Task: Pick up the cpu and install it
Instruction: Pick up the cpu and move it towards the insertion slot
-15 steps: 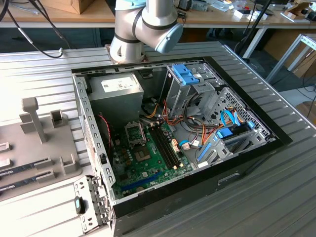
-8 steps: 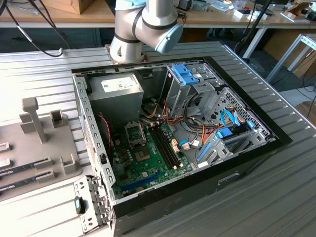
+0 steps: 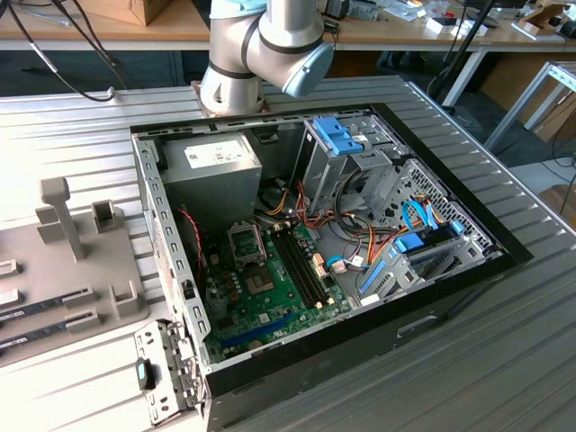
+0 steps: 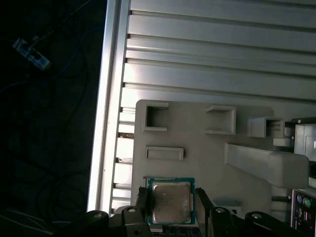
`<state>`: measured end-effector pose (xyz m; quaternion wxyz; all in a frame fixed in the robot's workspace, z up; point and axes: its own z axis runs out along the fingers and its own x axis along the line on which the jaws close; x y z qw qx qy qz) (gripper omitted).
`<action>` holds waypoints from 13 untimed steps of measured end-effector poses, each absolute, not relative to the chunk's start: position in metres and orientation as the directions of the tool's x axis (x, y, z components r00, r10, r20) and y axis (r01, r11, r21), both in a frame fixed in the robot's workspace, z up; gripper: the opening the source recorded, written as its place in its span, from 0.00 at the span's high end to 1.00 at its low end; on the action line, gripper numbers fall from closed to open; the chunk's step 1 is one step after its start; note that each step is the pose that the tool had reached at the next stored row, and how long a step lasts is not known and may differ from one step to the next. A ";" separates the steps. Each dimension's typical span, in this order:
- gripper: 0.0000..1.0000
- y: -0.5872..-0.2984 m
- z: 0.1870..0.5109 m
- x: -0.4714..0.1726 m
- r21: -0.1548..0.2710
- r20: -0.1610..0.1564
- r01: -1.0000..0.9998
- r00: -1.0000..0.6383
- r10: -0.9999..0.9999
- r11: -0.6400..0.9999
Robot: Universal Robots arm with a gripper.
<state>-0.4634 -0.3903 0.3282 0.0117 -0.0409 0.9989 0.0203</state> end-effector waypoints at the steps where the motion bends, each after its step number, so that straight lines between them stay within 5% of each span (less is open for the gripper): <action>1: 0.53 -0.390 0.329 -0.463 0.040 -0.025 -0.082 -0.996 -0.081 0.996; 13: 0.53 -0.390 0.336 -0.463 0.040 -0.025 -0.082 -0.996 -0.081 0.996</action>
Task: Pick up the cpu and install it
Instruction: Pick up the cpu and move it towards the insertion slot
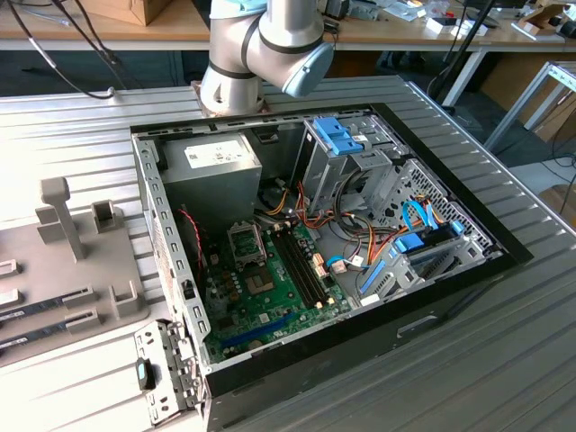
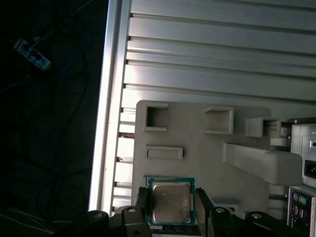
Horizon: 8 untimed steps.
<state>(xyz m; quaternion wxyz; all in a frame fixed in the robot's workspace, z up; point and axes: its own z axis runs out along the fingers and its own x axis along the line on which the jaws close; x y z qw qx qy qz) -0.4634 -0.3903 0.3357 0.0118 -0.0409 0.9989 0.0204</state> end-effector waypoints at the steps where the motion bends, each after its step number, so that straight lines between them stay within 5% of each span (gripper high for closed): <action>1: 0.53 -0.390 0.336 -0.463 0.040 -0.025 -0.082 -0.996 -0.081 0.996; 8: 0.53 -0.390 0.342 -0.463 0.040 -0.025 -0.082 -0.996 -0.081 0.996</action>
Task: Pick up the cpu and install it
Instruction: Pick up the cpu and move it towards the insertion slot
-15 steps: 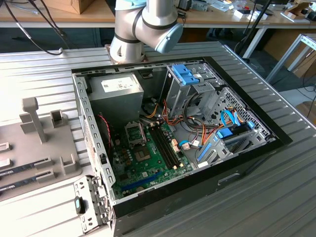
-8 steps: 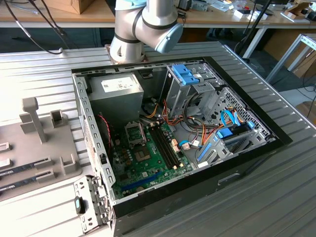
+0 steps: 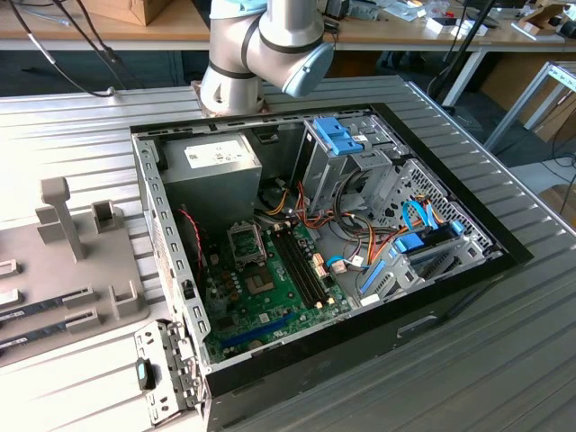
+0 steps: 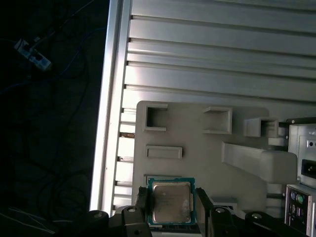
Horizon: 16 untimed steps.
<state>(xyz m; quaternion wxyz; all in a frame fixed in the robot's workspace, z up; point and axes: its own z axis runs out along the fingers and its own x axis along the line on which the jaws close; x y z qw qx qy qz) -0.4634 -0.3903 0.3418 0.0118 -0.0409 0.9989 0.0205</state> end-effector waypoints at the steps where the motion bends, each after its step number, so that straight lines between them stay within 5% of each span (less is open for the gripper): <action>1: 0.53 -0.390 0.342 -0.463 0.040 -0.025 -0.082 -0.996 -0.081 0.996; 16: 0.53 -0.390 0.354 -0.463 0.040 -0.025 -0.082 -0.996 -0.081 0.996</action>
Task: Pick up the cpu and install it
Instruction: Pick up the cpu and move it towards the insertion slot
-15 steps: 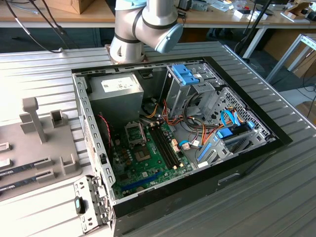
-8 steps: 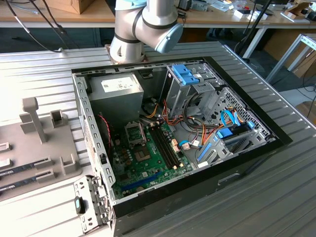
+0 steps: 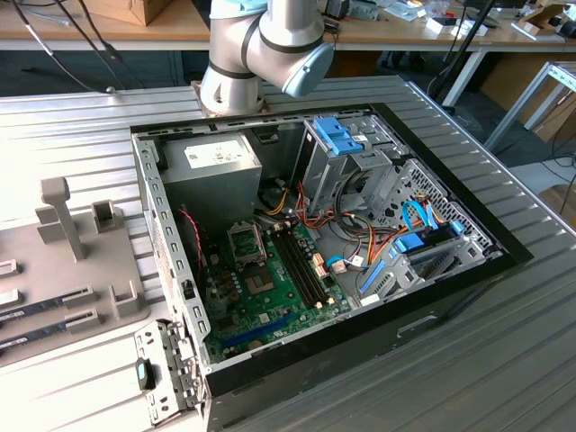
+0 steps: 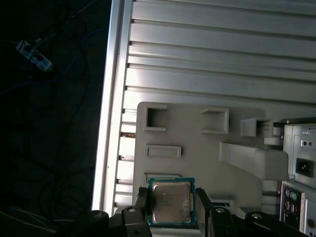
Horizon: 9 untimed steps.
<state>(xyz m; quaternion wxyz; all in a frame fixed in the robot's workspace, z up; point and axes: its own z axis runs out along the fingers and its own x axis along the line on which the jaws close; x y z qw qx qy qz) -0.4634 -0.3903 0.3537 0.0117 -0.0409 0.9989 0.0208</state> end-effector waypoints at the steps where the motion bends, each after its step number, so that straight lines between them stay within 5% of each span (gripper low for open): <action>1: 0.53 -0.390 0.355 -0.463 0.040 -0.025 -0.082 -0.996 -0.081 0.996; 9: 0.53 -0.390 0.363 -0.463 0.041 -0.025 -0.082 -0.996 -0.081 0.996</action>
